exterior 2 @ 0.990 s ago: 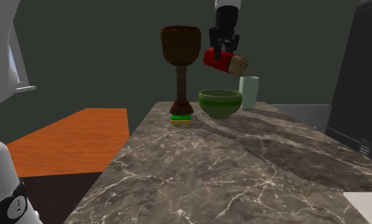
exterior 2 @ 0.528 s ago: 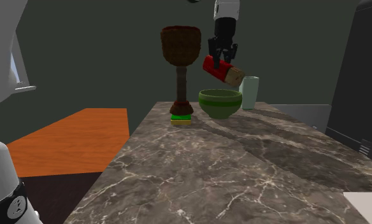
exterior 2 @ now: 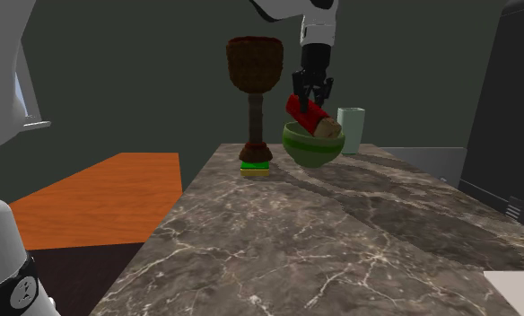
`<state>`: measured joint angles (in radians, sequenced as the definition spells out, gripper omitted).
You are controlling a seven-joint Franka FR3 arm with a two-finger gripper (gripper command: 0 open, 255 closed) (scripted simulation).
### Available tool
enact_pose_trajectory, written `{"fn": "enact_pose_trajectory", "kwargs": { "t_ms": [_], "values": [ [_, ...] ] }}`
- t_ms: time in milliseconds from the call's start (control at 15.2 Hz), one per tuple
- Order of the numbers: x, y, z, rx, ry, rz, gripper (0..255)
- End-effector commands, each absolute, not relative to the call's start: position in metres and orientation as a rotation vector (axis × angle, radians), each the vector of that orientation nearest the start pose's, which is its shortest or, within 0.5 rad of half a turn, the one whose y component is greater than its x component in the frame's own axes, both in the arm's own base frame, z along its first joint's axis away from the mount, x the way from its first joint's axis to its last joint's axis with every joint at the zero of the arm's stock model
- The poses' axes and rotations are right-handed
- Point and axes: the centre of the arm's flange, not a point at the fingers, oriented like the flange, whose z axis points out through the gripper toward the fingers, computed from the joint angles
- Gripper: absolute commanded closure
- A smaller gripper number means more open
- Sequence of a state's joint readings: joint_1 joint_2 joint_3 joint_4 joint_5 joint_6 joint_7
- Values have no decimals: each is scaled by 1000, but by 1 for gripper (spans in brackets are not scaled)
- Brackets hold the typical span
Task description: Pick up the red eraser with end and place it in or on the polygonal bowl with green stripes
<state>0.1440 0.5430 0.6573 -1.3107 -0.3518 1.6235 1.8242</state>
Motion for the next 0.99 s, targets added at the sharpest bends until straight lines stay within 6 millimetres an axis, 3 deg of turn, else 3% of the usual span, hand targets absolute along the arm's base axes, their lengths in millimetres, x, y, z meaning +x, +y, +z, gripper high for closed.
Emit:
{"fn": "enact_pose_trajectory", "kwargs": {
  "t_ms": [0, 528, 594, 924],
  "values": [
    [558, 390, 451, -2839, 1615, 12, 255],
    [558, 390, 449, -2839, 1615, 12, 255],
    [558, 390, 450, -2839, 1616, 12, 0],
    [558, 390, 449, -2839, 1615, 12, 0]
  ]
}}
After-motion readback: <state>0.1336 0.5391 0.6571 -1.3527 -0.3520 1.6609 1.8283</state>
